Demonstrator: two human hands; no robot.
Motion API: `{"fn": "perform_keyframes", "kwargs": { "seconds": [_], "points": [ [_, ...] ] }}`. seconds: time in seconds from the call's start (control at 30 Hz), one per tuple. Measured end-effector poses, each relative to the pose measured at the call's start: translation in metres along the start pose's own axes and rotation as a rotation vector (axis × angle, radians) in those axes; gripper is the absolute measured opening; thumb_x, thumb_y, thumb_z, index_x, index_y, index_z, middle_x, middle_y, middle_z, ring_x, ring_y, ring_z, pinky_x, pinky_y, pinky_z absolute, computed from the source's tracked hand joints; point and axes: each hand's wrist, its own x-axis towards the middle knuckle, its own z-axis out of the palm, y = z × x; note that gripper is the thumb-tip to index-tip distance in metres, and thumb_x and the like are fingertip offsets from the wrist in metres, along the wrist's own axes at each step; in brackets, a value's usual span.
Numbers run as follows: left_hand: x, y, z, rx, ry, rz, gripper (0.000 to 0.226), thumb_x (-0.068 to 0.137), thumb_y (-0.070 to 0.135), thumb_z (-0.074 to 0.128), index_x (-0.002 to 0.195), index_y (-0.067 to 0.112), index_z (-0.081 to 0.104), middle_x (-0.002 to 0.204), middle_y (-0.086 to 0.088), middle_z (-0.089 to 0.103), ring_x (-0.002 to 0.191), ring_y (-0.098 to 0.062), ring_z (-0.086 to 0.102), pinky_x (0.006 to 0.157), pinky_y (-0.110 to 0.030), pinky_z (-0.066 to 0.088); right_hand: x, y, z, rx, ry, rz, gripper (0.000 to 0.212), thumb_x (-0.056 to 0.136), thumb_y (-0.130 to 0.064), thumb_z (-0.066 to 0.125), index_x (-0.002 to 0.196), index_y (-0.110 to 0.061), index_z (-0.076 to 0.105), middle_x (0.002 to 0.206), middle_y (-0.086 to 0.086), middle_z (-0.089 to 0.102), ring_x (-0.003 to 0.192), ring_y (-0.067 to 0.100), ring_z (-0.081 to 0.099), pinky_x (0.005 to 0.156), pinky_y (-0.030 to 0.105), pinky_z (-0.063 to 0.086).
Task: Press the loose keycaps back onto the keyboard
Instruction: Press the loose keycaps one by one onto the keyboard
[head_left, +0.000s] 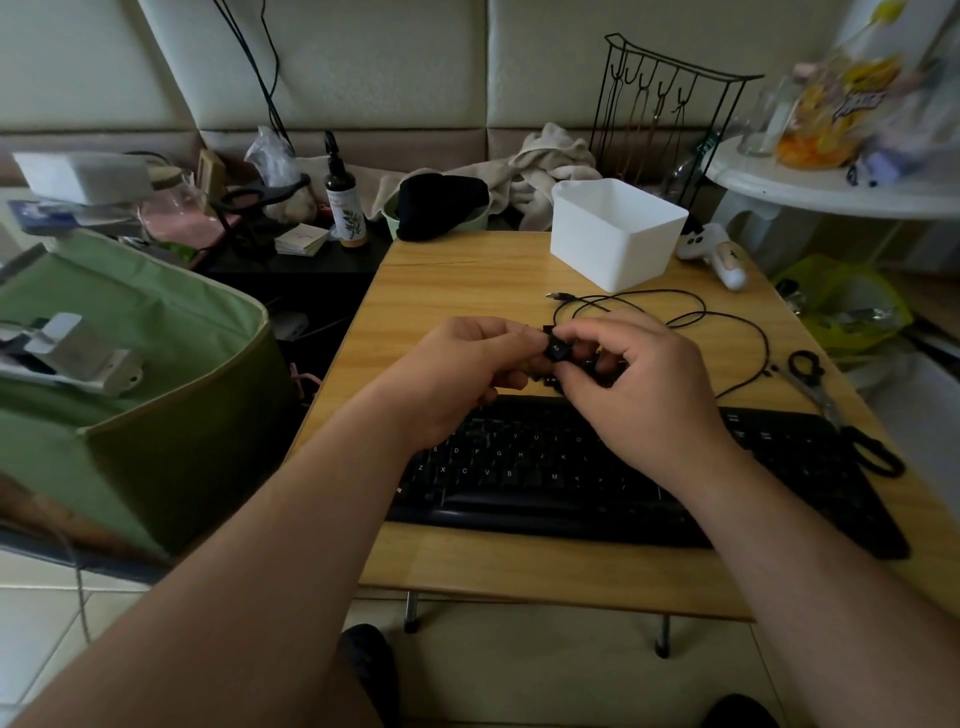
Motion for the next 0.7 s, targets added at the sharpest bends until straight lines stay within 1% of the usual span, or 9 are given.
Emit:
{"fn": "perform_keyframes", "kwargs": {
  "seconds": [0.07, 0.17, 0.23, 0.3, 0.33, 0.47, 0.57, 0.63, 0.7],
  "points": [
    [-0.002, 0.001, 0.000, 0.023, -0.012, 0.001, 0.012, 0.100, 0.028, 0.067, 0.099, 0.020, 0.076, 0.092, 0.001, 0.076, 0.084, -0.012, 0.059, 0.075, -0.031, 0.040, -0.001, -0.003, 0.001, 0.002, 0.012, -0.018, 0.026, 0.082, -0.015, 0.084, 0.105, -0.026, 0.080, 0.090, -0.010, 0.066, 0.078, 0.004, 0.060, 0.068, 0.017, 0.050],
    [-0.005, 0.002, -0.002, 0.036, -0.031, 0.001, 0.009, 0.100, 0.023, 0.067, 0.093, 0.021, 0.072, 0.084, 0.006, 0.073, 0.079, -0.009, 0.059, 0.072, -0.028, 0.041, -0.003, -0.008, 0.002, -0.037, 0.051, -0.028, 0.021, 0.082, -0.022, 0.085, 0.102, -0.022, 0.081, 0.088, -0.010, 0.070, 0.076, 0.004, 0.062, 0.067, 0.020, 0.052],
    [-0.009, 0.004, -0.005, 0.019, -0.036, -0.002, 0.010, 0.099, 0.019, 0.066, 0.090, 0.018, 0.069, 0.080, 0.007, 0.072, 0.075, -0.009, 0.058, 0.069, -0.026, 0.041, -0.005, -0.011, 0.002, -0.095, 0.054, -0.072, 0.019, 0.083, -0.024, 0.085, 0.101, -0.020, 0.081, 0.088, -0.008, 0.072, 0.076, 0.007, 0.063, 0.068, 0.027, 0.055],
    [-0.015, 0.004, -0.009, 0.012, -0.043, -0.011, 0.009, 0.098, 0.013, 0.066, 0.089, 0.014, 0.067, 0.075, 0.006, 0.070, 0.072, -0.009, 0.056, 0.066, -0.024, 0.041, -0.007, -0.014, 0.004, -0.152, 0.030, -0.153, 0.021, 0.083, -0.023, 0.085, 0.102, -0.015, 0.081, 0.091, -0.003, 0.074, 0.081, 0.015, 0.067, 0.070, 0.038, 0.058],
    [-0.019, 0.004, -0.012, 0.018, -0.045, -0.017, 0.009, 0.098, 0.011, 0.066, 0.089, 0.013, 0.066, 0.073, 0.005, 0.068, 0.071, -0.009, 0.056, 0.065, -0.024, 0.041, -0.008, -0.015, 0.005, -0.164, 0.014, -0.181, 0.022, 0.083, -0.022, 0.085, 0.103, -0.014, 0.081, 0.093, -0.001, 0.075, 0.083, 0.018, 0.068, 0.072, 0.041, 0.058],
    [-0.034, 0.000, -0.027, 0.070, -0.067, -0.032, 0.013, 0.097, 0.009, 0.066, 0.084, 0.012, 0.067, 0.072, 0.000, 0.064, 0.067, -0.008, 0.055, 0.066, -0.025, 0.040, -0.014, -0.022, 0.016, -0.187, -0.050, -0.250, 0.023, 0.086, -0.024, 0.083, 0.104, -0.011, 0.079, 0.095, 0.000, 0.073, 0.087, 0.021, 0.066, 0.074, 0.042, 0.057],
    [-0.046, -0.005, -0.042, 0.066, -0.104, -0.028, 0.016, 0.097, 0.009, 0.067, 0.081, 0.014, 0.068, 0.074, -0.004, 0.062, 0.069, -0.011, 0.054, 0.067, -0.026, 0.040, -0.019, -0.031, 0.028, -0.184, -0.083, -0.278, 0.025, 0.090, -0.030, 0.074, 0.104, -0.010, 0.078, 0.094, 0.001, 0.071, 0.088, 0.023, 0.065, 0.073, 0.043, 0.056],
    [-0.054, -0.009, -0.050, 0.059, -0.124, -0.011, 0.011, 0.094, 0.012, 0.071, 0.083, 0.015, 0.068, 0.076, -0.003, 0.062, 0.071, -0.012, 0.052, 0.067, -0.025, 0.040, -0.020, -0.038, 0.035, -0.174, -0.108, -0.276, 0.029, 0.091, -0.034, 0.067, 0.104, -0.009, 0.077, 0.094, 0.001, 0.070, 0.088, 0.023, 0.064, 0.072, 0.042, 0.055],
    [-0.061, -0.013, -0.058, 0.106, -0.130, 0.012, 0.007, 0.093, 0.017, 0.073, 0.087, 0.016, 0.069, 0.078, -0.002, 0.062, 0.071, -0.011, 0.052, 0.067, -0.025, 0.041, -0.022, -0.043, 0.040, -0.174, -0.147, -0.268, 0.030, 0.091, -0.036, 0.064, 0.103, -0.011, 0.076, 0.092, 0.000, 0.068, 0.087, 0.023, 0.063, 0.071, 0.042, 0.055]
  ]
}}
